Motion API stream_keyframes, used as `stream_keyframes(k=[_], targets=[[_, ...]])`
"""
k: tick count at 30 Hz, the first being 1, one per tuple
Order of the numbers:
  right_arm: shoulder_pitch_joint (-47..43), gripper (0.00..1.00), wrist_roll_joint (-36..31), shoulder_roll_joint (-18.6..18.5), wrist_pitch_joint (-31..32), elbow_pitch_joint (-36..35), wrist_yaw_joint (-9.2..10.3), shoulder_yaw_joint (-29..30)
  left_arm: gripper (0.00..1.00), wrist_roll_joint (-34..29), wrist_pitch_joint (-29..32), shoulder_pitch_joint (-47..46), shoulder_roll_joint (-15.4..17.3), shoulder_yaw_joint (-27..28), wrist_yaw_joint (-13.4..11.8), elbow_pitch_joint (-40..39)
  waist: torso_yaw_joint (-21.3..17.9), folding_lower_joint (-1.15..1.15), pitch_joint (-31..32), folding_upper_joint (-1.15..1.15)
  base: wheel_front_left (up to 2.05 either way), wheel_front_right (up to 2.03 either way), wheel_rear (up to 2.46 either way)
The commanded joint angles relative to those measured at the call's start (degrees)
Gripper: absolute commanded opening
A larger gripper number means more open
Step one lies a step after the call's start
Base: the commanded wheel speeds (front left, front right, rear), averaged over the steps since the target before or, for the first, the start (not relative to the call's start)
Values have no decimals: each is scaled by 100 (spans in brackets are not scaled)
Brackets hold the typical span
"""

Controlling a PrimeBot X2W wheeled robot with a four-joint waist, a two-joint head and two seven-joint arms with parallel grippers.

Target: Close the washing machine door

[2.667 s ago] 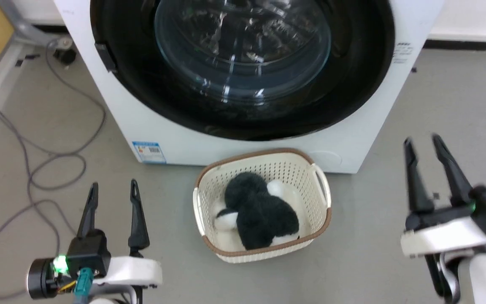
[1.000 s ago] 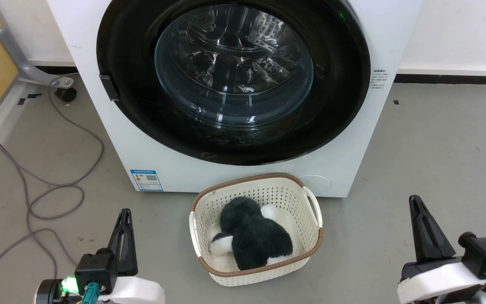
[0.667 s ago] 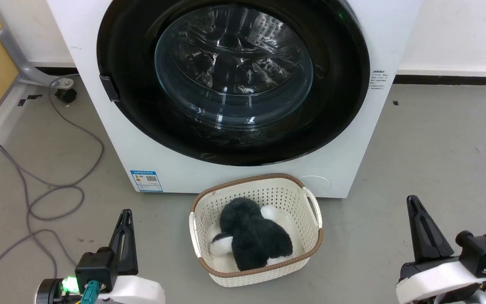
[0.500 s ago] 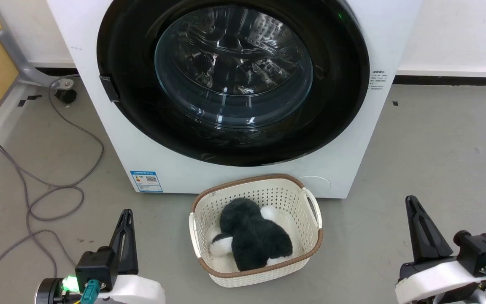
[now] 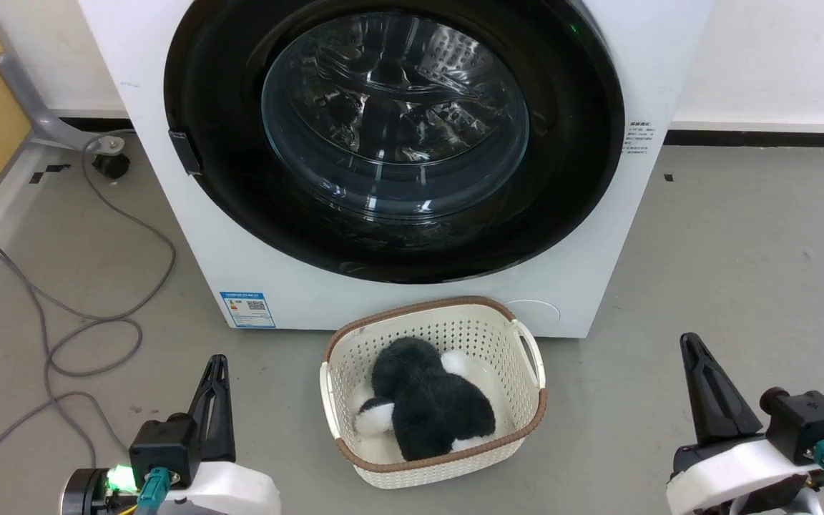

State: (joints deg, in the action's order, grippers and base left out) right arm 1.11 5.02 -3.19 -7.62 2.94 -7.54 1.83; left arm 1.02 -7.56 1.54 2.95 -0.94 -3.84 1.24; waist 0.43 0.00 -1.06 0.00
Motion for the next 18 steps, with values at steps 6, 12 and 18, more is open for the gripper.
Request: stream_keyframes(k=[6,12,18], targets=[[-60,0,-84,17,87,-71,3,-26,0,-50,85,-71,-2,27,68,-34,-4,0,10,0,0,0,0],[-65,0,-128,18,158,-95,3,-42,0,-55,156,-79,-2,34,101,-44,-8,0,20,0,0,0,0],[-71,0,-172,20,229,-118,3,-59,0,-60,226,-88,-3,41,135,-53,-12,0,30,0,0,0,0]])
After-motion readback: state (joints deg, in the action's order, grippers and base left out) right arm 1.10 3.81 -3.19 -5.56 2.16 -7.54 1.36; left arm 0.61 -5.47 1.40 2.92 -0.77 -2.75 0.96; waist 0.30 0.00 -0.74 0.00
